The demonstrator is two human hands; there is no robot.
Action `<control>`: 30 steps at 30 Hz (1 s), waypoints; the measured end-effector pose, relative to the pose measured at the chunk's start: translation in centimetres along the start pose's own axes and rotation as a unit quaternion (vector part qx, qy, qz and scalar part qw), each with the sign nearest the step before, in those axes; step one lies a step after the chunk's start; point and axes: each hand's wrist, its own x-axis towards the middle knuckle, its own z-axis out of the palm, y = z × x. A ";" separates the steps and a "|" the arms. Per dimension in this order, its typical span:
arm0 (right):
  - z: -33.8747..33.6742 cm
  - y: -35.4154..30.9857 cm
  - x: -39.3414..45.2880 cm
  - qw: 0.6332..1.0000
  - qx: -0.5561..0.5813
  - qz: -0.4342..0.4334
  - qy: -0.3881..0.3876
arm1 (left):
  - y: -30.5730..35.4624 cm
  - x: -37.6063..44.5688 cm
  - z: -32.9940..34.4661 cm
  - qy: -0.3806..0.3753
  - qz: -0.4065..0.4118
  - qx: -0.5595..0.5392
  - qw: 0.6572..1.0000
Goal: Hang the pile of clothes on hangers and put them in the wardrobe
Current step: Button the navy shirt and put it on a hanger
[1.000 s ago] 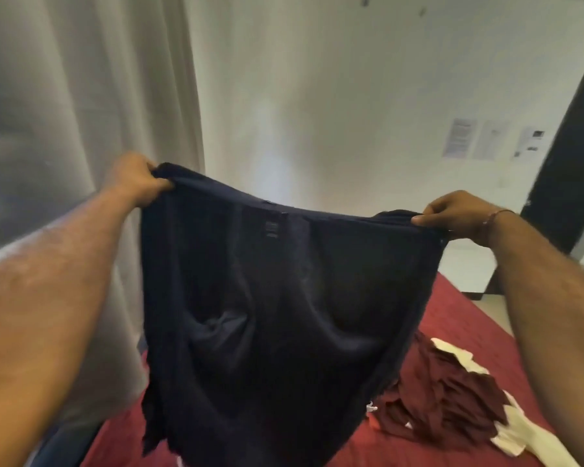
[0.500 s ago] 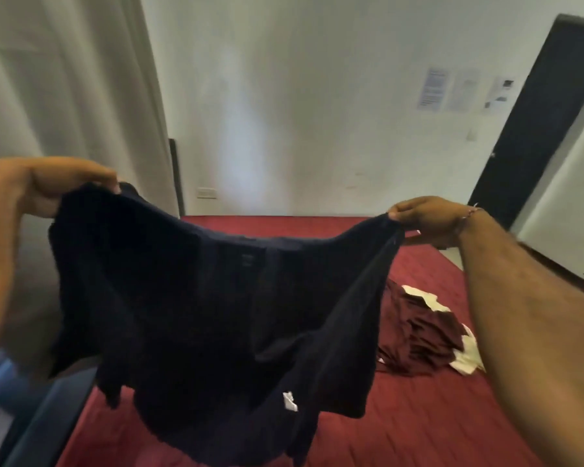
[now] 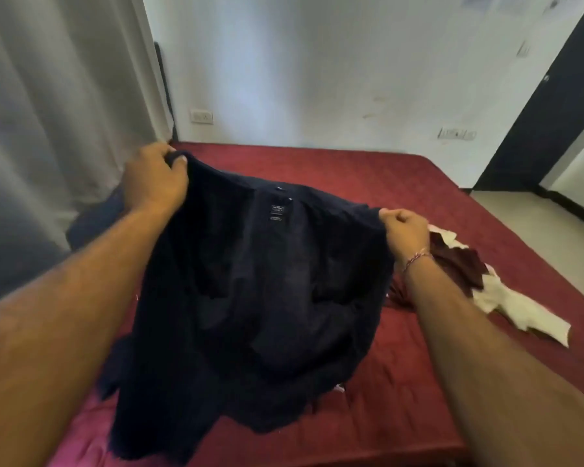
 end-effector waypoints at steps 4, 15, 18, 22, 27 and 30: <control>5.3 21.4 -9.2 0.989 -0.036 0.093 -0.106 | -10.3 -16.2 12.6 -0.084 0.076 -0.004 0.994; 10.3 42.3 -22.7 0.982 0.179 0.018 -0.058 | -28.4 -38.1 30.8 -0.205 0.193 -0.091 0.955; 10.2 40.5 -23.3 0.974 0.200 0.061 -0.091 | -27.9 -38.6 28.6 -0.246 0.206 -0.145 0.936; 10.5 39.9 -22.9 0.988 0.133 0.079 -0.024 | -27.4 -39.1 27.0 -0.287 0.180 -0.186 0.922; 10.6 41.9 -22.7 0.990 0.132 0.047 -0.021 | -28.1 -39.6 28.7 -0.235 0.196 -0.095 0.947; 10.4 42.5 -23.4 0.989 0.141 0.007 -0.032 | -28.3 -39.5 28.5 -0.268 0.187 -0.064 0.943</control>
